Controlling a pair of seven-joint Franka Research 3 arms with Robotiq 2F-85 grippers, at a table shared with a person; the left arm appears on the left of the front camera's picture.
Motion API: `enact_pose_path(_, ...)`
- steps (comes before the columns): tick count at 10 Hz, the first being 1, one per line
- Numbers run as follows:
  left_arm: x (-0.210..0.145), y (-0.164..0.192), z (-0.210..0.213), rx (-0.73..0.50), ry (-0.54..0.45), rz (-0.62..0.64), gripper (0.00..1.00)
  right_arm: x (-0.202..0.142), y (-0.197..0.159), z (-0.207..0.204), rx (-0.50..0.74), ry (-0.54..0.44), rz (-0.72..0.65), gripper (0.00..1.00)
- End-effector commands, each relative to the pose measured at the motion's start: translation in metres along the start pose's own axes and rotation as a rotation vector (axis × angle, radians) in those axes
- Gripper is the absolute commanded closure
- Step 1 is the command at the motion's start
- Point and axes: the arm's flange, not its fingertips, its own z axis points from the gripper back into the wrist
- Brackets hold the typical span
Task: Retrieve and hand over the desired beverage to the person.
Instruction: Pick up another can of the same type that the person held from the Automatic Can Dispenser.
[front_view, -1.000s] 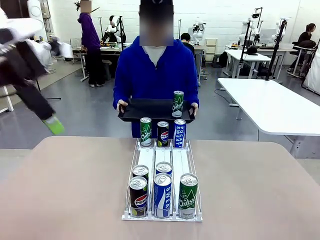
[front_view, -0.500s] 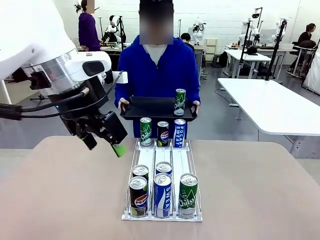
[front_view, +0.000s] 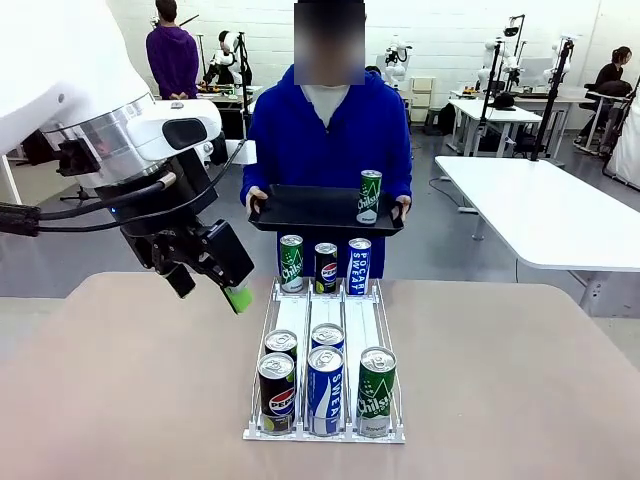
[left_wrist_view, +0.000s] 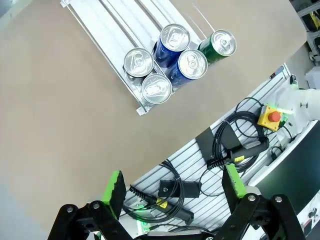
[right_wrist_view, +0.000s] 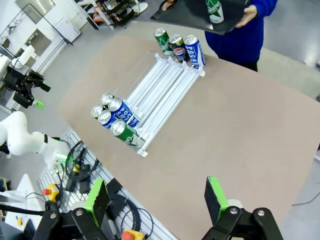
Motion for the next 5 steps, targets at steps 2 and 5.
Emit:
enact_pose_path(2,-0.004,0.0,0.0,0.014,0.005,0.024,0.0,0.0,0.001,0.0,0.005,0.008,-0.001,0.0)
enact_pose_path(5,0.029,-0.068,-0.041,0.131,0.067,0.117,0.0,0.0,0.001,0.0,0.005,0.008,-0.001,0.0)
